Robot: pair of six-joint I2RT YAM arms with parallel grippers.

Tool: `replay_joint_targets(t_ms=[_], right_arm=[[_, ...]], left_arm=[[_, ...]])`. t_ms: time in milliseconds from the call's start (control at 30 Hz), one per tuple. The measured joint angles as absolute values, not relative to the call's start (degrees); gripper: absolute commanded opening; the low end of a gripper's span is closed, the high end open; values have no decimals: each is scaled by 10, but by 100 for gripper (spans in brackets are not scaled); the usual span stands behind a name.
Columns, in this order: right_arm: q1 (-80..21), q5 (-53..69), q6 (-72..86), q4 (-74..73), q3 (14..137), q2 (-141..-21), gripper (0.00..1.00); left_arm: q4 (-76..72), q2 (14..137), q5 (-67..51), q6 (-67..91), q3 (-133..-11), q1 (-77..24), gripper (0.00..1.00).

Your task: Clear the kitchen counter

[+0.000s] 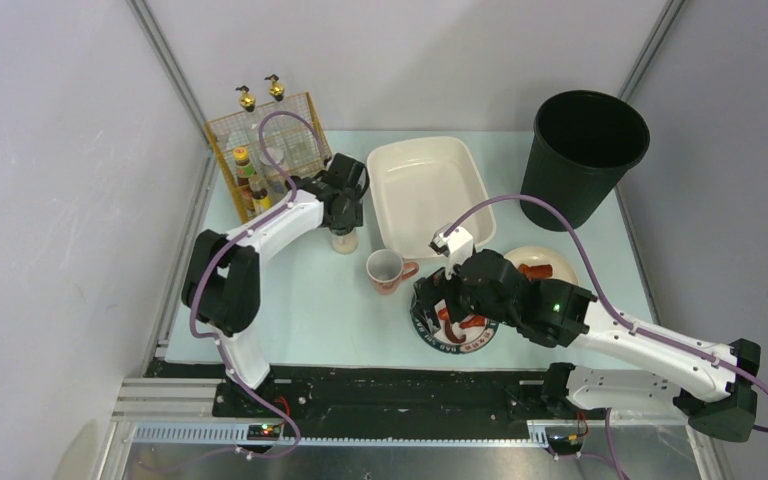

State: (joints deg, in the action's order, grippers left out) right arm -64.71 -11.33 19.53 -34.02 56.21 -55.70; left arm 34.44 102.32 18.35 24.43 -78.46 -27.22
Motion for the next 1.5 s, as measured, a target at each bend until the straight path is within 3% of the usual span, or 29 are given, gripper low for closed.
replay_joint_targets(t_ms=[100,233,300,667,1133,1500], right_arm=[[-647,-113,196,-340,562,-557,100],[-648,-113,197,-340,562,-558,100],[-648,-113,197,-340,562,-559,100],[-648,-114,197,-340,562,-559,100],[-648,-113,197,-335,562,-559,100],[-649,-111,195,-335,562,-550,100]], left_arm=[[342,1023,180,243,-785,-272,36],[341,1023,178,243,-785,-272,6],[341,1021,177,241,-783,-272,1],[371,938,156,234,-781,-272,0],[405,921,151,229,-928,-253,0],[412,945,226,229,-1036,-208,0]])
